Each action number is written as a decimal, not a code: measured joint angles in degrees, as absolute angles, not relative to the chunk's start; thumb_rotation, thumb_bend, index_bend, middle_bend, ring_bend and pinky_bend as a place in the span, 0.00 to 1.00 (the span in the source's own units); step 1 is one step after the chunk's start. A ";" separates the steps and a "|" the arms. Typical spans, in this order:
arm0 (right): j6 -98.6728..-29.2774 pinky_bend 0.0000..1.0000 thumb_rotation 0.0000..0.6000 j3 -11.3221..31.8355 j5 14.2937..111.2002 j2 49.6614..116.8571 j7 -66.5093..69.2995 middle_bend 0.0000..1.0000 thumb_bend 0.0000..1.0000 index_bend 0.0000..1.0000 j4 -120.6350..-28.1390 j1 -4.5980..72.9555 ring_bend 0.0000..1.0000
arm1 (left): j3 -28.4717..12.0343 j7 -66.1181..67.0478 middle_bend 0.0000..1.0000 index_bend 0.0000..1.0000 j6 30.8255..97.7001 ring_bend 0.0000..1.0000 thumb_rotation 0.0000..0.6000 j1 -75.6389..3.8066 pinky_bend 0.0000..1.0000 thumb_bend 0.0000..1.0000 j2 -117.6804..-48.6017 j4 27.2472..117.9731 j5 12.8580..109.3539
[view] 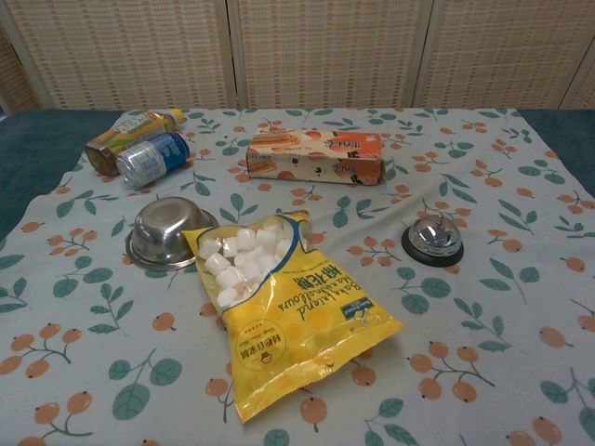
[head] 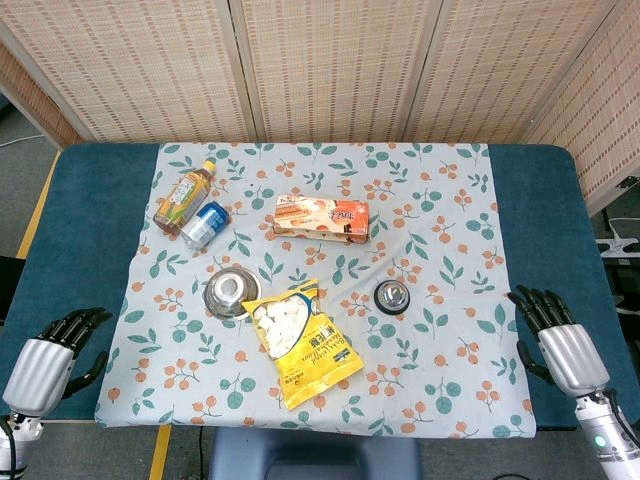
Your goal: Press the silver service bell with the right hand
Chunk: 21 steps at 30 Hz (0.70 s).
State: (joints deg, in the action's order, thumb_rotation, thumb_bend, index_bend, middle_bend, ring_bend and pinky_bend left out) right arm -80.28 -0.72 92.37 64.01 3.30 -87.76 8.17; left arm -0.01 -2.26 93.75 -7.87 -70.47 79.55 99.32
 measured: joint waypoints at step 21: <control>-77.23 0.00 1.00 -1.82 93.67 65.24 -4.34 0.00 0.99 0.00 -86.30 9.68 0.00 | 0.29 -4.34 0.21 0.22 89.70 0.23 1.00 -8.28 0.40 0.40 -70.41 80.94 96.05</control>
